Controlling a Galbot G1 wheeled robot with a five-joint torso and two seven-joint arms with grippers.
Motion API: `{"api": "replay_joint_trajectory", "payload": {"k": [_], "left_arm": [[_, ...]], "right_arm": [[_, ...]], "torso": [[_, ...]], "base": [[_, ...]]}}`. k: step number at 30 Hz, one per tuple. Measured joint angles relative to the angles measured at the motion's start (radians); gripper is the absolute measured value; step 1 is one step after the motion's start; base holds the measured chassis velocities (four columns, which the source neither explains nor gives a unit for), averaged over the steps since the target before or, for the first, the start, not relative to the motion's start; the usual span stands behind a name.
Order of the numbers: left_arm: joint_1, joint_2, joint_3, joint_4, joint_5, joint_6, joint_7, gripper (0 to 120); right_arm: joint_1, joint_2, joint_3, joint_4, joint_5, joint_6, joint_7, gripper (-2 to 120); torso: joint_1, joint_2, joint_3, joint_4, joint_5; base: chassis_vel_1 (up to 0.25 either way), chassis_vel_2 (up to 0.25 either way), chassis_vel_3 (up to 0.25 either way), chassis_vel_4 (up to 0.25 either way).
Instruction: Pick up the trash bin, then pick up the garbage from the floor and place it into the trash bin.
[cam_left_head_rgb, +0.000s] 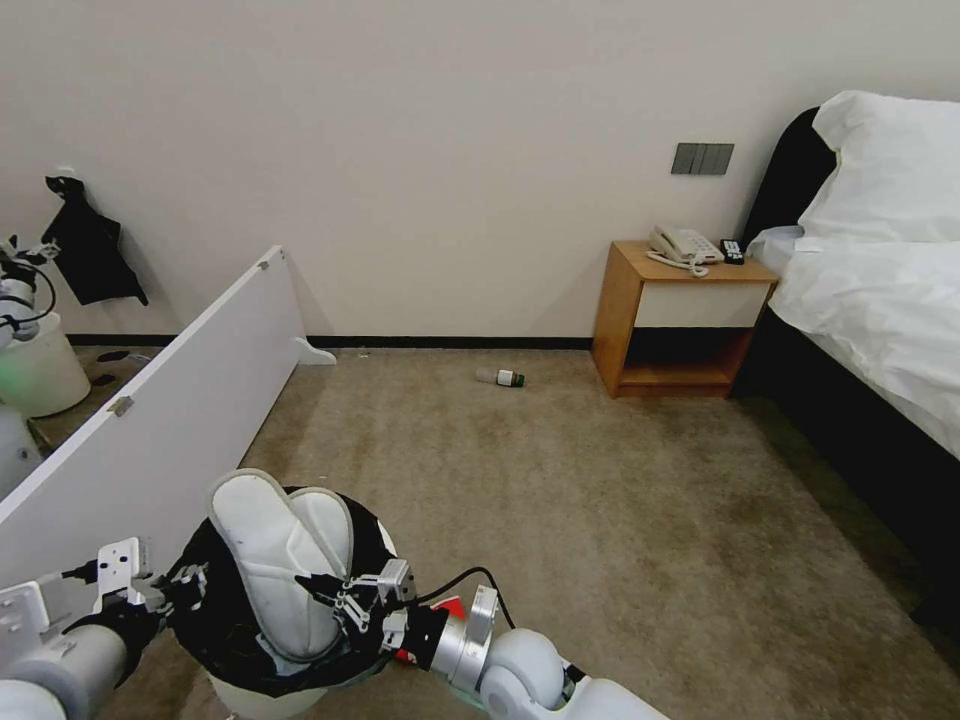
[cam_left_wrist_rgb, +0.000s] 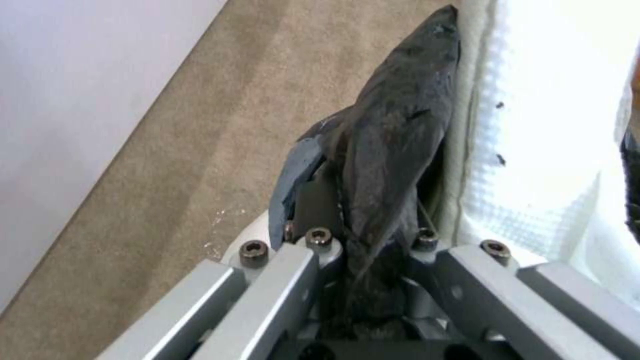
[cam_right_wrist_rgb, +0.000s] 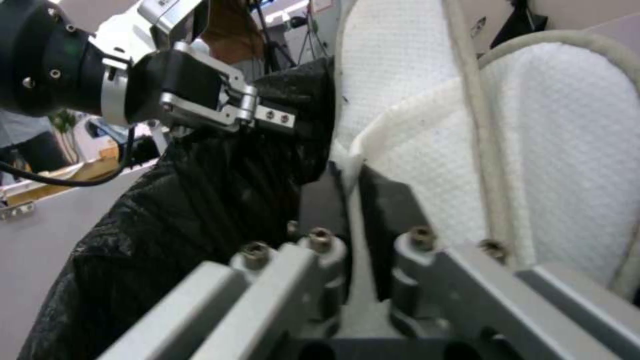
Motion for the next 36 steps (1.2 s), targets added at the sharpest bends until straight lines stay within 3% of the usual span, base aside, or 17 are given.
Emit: {"api": "replay_joint_trajectory", "payload": {"k": [8,10,13,15,19,25,36], "left_arm": [[-0.004,0.002,-0.001,0.005,-0.001,0.000,0.000,4],[-0.004,0.002,-0.001,0.006,-0.001,0.000,-0.001,4],[-0.004,0.002,-0.002,0.006,-0.001,0.000,-0.001,4],[-0.004,0.002,-0.004,0.006,-0.001,0.000,-0.001,4],[-0.004,0.001,-0.004,0.006,-0.001,0.000,-0.001,4],[-0.004,-0.002,-0.005,0.007,0.002,-0.002,-0.008,4],[-0.006,-0.002,-0.004,0.011,0.003,-0.002,-0.009,4]], "right_arm": [[0.007,0.001,-0.002,0.008,0.000,0.001,0.011,32],[0.014,-0.002,-0.002,0.022,-0.003,0.002,0.020,45],[0.018,-0.005,-0.001,0.033,-0.005,0.002,0.028,51],[0.024,-0.012,-0.001,0.055,-0.006,0.002,0.038,64],[0.027,-0.020,-0.001,0.072,-0.006,0.002,0.043,73],[0.035,-0.068,0.005,0.142,0.003,0.001,0.051,99],[0.006,-0.201,0.040,0.262,0.029,0.001,0.040,100]], "torso": [[0.000,0.000,0.000,0.0000,0.0000],[0.000,0.000,0.000,0.0000,0.0000],[0.000,0.000,0.000,0.0000,0.0000],[0.000,0.000,0.000,0.0000,0.0000],[0.000,0.000,0.000,0.0000,0.0000],[0.000,0.000,0.000,0.0000,-0.0001],[0.000,0.000,0.000,-0.0001,0.0001]], "base": [[0.000,0.000,0.000,0.000],[0.000,0.000,0.000,0.000],[0.000,0.000,0.000,0.000],[0.000,0.000,0.000,0.000],[0.000,0.000,0.000,0.000],[0.000,0.000,0.000,0.000],[0.000,0.000,0.000,0.000]]}}
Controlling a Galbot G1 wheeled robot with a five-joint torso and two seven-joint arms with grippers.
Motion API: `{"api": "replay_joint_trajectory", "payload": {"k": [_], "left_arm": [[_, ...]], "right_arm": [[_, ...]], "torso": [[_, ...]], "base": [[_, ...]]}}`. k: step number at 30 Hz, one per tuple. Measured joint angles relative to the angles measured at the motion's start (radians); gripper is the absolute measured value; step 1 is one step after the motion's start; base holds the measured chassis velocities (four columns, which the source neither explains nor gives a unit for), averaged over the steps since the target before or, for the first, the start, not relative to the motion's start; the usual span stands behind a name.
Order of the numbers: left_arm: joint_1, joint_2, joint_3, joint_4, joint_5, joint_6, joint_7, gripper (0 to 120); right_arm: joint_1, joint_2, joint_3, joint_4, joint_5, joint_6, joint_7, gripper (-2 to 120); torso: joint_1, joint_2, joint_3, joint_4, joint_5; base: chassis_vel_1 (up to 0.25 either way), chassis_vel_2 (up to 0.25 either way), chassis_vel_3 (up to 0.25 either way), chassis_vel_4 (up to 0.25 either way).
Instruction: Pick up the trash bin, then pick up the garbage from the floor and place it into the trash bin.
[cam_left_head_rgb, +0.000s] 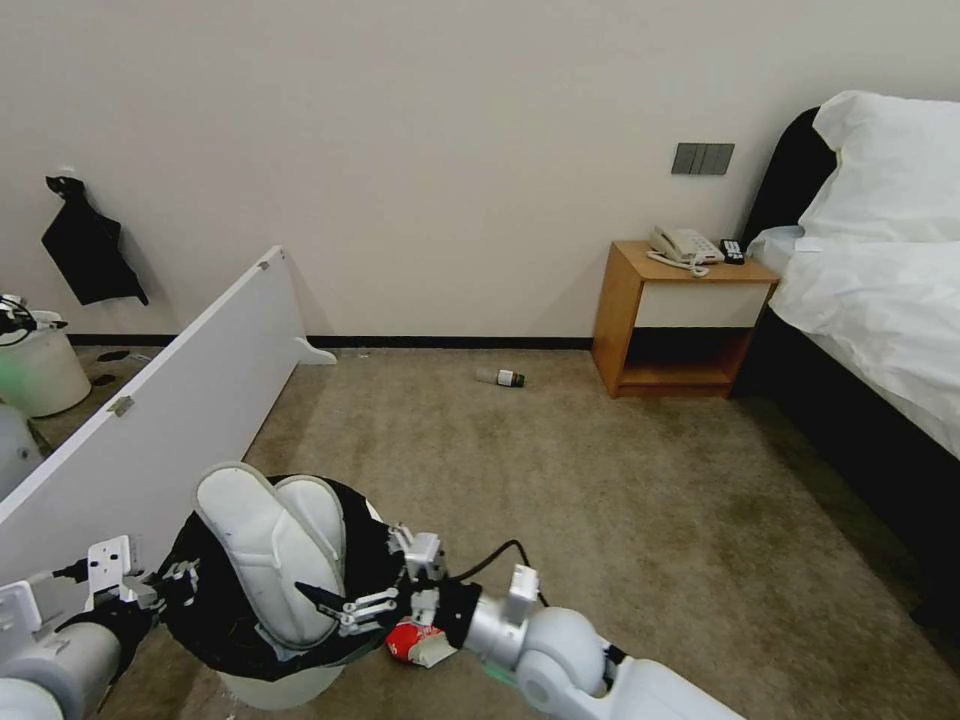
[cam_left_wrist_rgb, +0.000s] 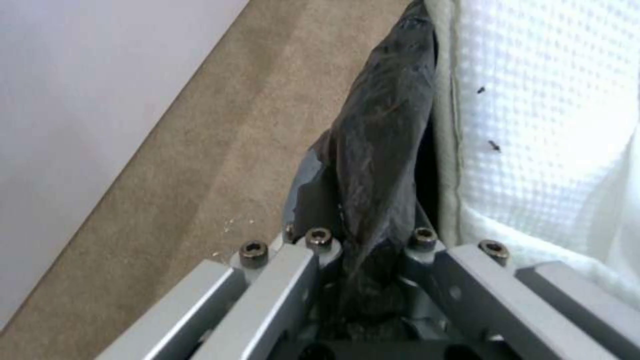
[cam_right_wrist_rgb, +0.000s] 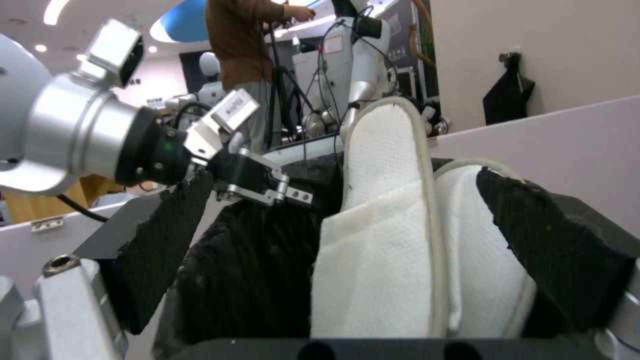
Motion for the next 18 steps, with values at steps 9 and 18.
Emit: {"api": "replay_joint_trajectory", "payload": {"k": [9,18], "left_arm": [[0.009,-0.007,-0.005,-0.009,0.002,0.000,-0.003,4],[0.017,-0.009,-0.028,-0.004,0.006,0.000,-0.002,4]], "right_arm": [[-0.052,-0.036,0.150,0.100,0.029,0.000,-0.002,100],[-0.093,-0.044,0.359,0.155,0.058,-0.020,0.085,100]], "torso": [[0.000,0.000,0.000,0.0001,0.0001],[0.000,0.000,0.000,0.0001,0.0001]], "base": [[0.000,0.000,0.000,0.000],[0.000,0.000,0.000,0.000]]}}
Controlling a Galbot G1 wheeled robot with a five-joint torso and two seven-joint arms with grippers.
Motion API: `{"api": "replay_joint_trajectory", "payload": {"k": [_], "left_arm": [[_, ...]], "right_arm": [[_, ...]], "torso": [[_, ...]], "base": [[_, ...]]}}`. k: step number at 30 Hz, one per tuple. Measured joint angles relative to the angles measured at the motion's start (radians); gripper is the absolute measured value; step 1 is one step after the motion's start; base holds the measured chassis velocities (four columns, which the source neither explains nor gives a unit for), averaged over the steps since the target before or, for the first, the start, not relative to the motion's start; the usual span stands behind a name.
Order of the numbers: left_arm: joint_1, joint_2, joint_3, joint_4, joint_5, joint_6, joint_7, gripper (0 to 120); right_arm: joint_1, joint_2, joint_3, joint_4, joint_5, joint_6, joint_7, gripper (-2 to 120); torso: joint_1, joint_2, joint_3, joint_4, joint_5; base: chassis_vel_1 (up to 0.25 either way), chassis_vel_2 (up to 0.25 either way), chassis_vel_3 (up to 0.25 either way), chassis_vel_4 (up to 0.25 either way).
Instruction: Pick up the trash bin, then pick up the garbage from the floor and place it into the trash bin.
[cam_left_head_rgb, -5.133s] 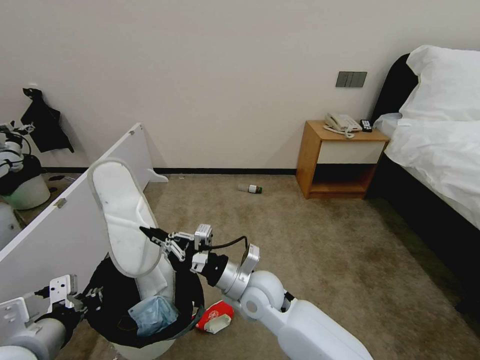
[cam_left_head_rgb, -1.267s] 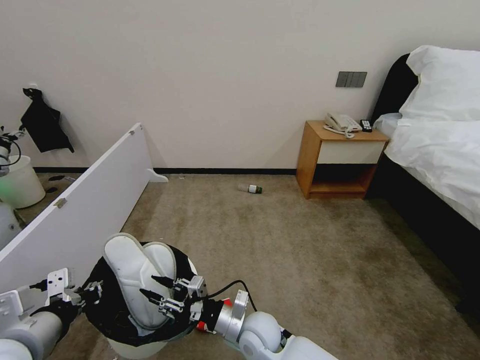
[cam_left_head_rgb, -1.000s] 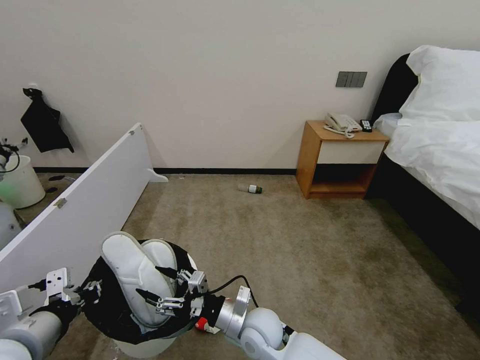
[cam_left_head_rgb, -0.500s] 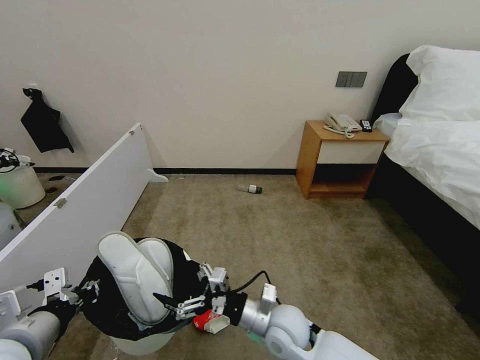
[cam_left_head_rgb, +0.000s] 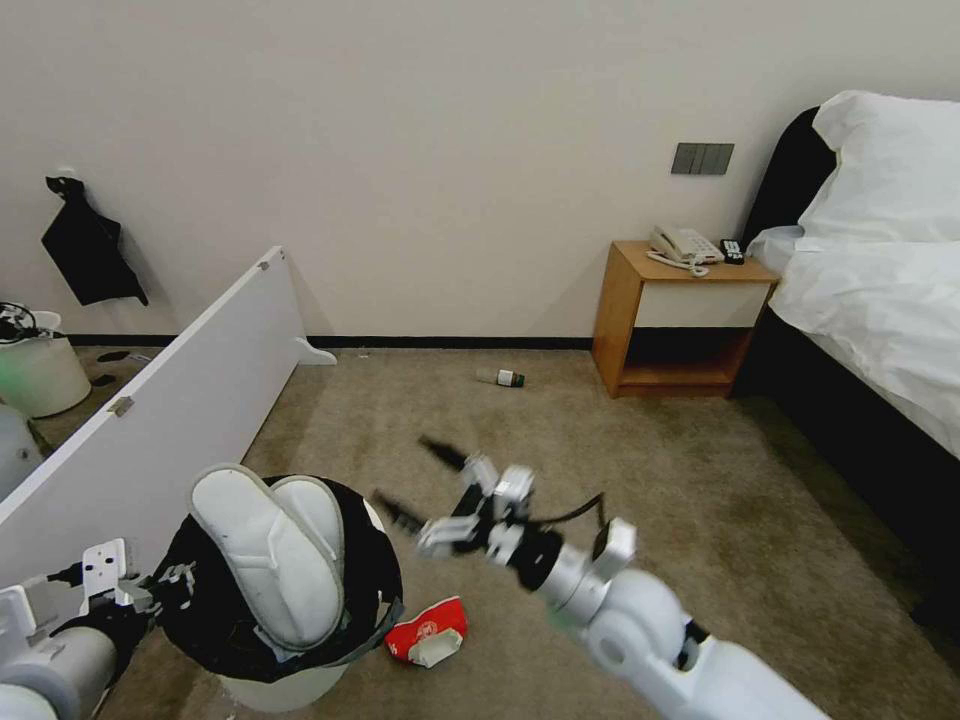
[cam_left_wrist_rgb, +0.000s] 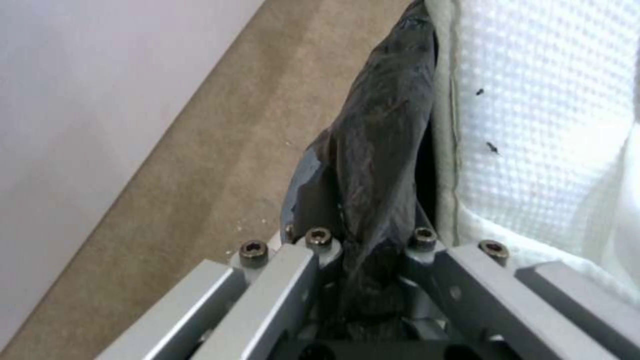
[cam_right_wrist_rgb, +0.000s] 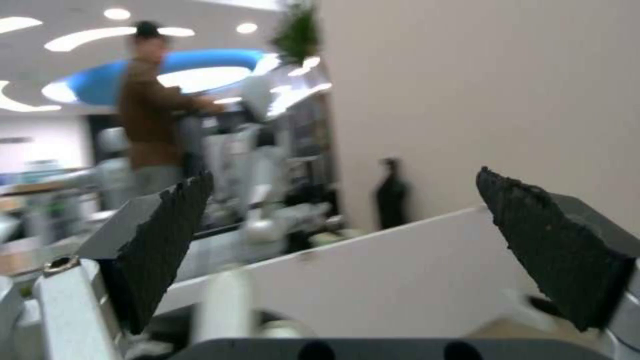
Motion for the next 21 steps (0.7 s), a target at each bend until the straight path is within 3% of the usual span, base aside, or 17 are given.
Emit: {"api": "replay_joint_trajectory", "payload": {"k": [6,9,11,18,21], "left_arm": [[-0.002,-0.007,-0.014,0.015,0.014,0.000,0.006,4],[-0.006,-0.013,-0.017,0.033,0.026,0.000,0.014,4],[-0.007,-0.015,-0.017,0.039,0.034,0.001,0.019,4],[-0.008,-0.020,-0.014,0.066,0.072,0.001,0.031,4],[-0.002,-0.019,-0.006,0.086,0.125,0.001,0.056,4]], "right_arm": [[-0.072,-0.021,0.119,0.009,-0.051,-0.019,0.114,100],[-0.190,-0.036,0.243,0.007,-0.145,-0.060,0.259,100],[-0.252,-0.040,0.294,0.007,-0.174,-0.084,0.294,100],[-0.426,-0.009,0.446,-0.004,-0.277,-0.108,0.340,100],[-0.525,0.064,0.544,0.008,-0.335,-0.103,0.337,100]], "torso": [[0.000,0.000,0.000,0.0001,-0.0001],[0.000,0.000,0.000,0.0002,-0.0001],[0.000,0.000,0.000,0.0000,-0.0001],[0.000,0.000,0.000,-0.0002,-0.0001],[0.000,0.000,0.000,0.0005,-0.0002]], "base": [[0.000,0.000,0.000,0.000],[0.000,0.000,0.000,0.000],[0.000,0.000,0.000,0.000],[0.000,0.000,0.000,0.000],[0.000,0.000,0.000,0.000]]}}
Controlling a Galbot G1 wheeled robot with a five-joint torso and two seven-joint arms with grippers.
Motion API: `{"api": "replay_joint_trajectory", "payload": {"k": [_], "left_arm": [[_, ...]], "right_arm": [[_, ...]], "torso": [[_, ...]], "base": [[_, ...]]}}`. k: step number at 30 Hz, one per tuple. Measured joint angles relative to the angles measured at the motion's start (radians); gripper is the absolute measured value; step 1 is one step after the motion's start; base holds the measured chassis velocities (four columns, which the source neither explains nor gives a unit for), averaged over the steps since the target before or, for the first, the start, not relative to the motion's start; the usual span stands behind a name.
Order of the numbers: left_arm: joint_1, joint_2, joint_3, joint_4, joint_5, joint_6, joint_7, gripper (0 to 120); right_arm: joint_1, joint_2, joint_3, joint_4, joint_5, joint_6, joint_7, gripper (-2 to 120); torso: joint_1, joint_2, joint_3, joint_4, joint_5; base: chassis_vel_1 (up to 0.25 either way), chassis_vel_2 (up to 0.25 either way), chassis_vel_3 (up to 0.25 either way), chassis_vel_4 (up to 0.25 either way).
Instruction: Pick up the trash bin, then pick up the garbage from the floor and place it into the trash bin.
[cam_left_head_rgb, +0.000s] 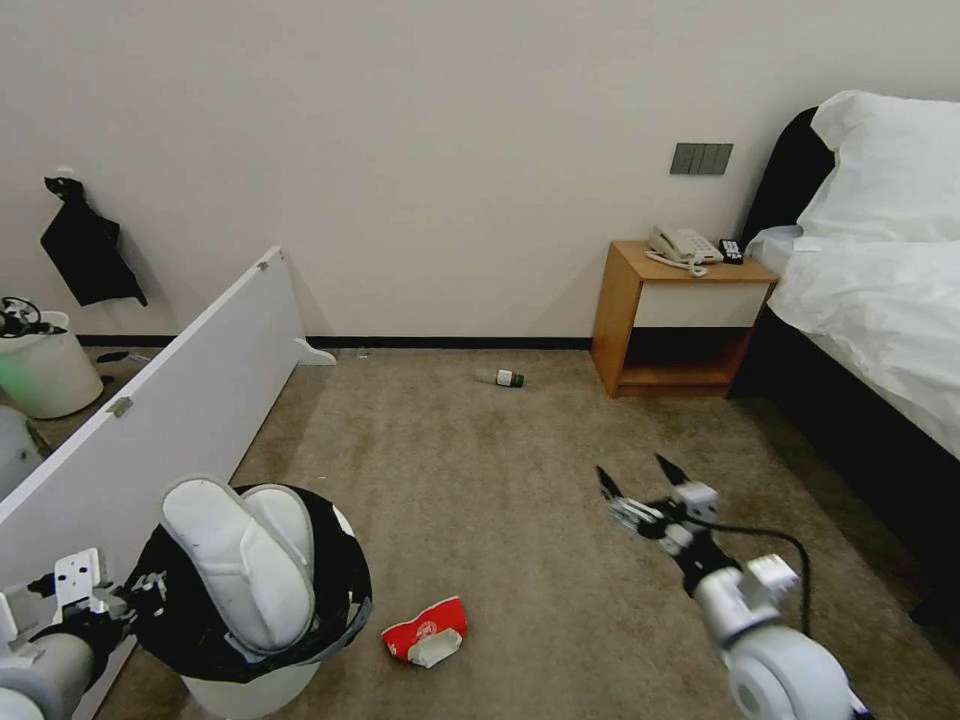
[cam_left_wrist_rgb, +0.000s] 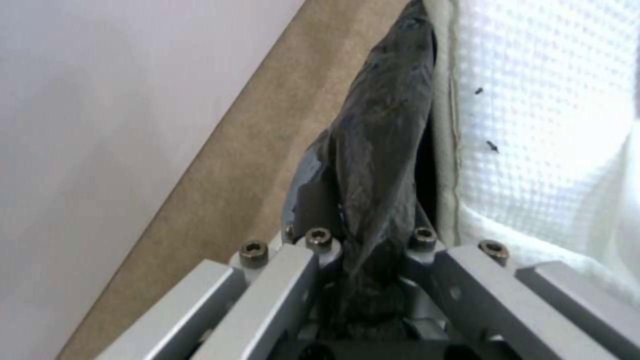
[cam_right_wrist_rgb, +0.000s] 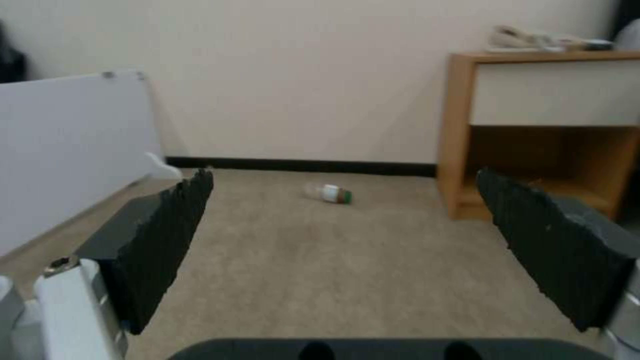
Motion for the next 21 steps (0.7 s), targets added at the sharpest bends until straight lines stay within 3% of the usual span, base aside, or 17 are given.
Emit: {"api": "replay_joint_trajectory", "payload": {"k": [6,15,21], "left_arm": [[-0.004,0.005,0.006,0.012,0.008,0.000,0.016,4],[0.000,0.007,0.006,0.015,0.012,0.000,0.024,4],[-0.004,0.003,0.009,0.015,0.011,0.000,0.024,4]], "right_arm": [[-0.114,0.100,0.078,0.003,-0.100,0.066,-0.052,100],[-0.189,0.176,0.120,0.040,-0.223,0.093,-0.074,100],[-0.197,0.200,0.123,0.034,-0.241,0.097,-0.077,100]], "torso": [[0.000,0.000,0.000,-0.0010,0.0000],[0.000,0.000,0.000,-0.0006,-0.0001],[0.000,0.000,0.000,-0.0004,0.0000]], "base": [[0.000,0.000,0.000,0.000],[0.000,0.000,0.000,0.000],[0.000,0.000,0.000,0.000]]}}
